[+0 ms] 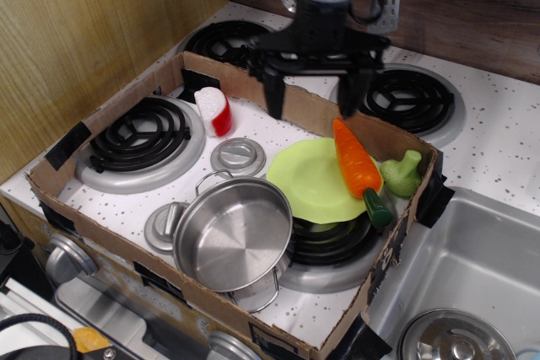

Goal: Take carrot off plate

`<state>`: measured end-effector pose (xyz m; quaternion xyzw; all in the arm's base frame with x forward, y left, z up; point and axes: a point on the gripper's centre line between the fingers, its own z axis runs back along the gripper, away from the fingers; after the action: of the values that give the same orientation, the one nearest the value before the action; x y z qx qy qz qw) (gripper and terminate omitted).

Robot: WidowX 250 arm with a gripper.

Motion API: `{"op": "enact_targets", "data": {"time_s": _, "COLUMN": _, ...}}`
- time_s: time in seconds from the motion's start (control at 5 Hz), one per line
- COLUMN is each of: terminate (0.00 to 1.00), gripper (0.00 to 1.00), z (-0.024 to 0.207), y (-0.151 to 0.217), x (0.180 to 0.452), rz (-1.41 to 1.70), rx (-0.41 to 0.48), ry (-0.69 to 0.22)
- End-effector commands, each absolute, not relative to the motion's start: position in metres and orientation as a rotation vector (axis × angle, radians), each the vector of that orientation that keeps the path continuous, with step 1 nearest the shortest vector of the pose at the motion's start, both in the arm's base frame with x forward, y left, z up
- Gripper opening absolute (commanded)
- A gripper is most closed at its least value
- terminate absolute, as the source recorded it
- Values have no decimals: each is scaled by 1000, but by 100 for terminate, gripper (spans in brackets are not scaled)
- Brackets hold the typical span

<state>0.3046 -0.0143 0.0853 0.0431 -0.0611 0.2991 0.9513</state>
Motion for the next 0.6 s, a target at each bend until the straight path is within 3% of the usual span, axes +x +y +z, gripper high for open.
{"op": "enact_targets", "data": {"time_s": 0.0, "terminate": 0, "gripper": 100, "z": 80, "y": -45, "x": 306, "rz": 643, "rx": -38, "ry": -138}}
{"op": "enact_targets", "data": {"time_s": 0.2, "terminate": 0, "gripper": 100, "z": 66, "y": -44, "x": 309, "rz": 664, "rx": -64, "ry": -205}}
{"op": "enact_targets", "data": {"time_s": 0.4, "terminate": 0, "gripper": 100, "z": 48, "y": -39, "x": 317, "rz": 655, "rx": -109, "ry": -205}}
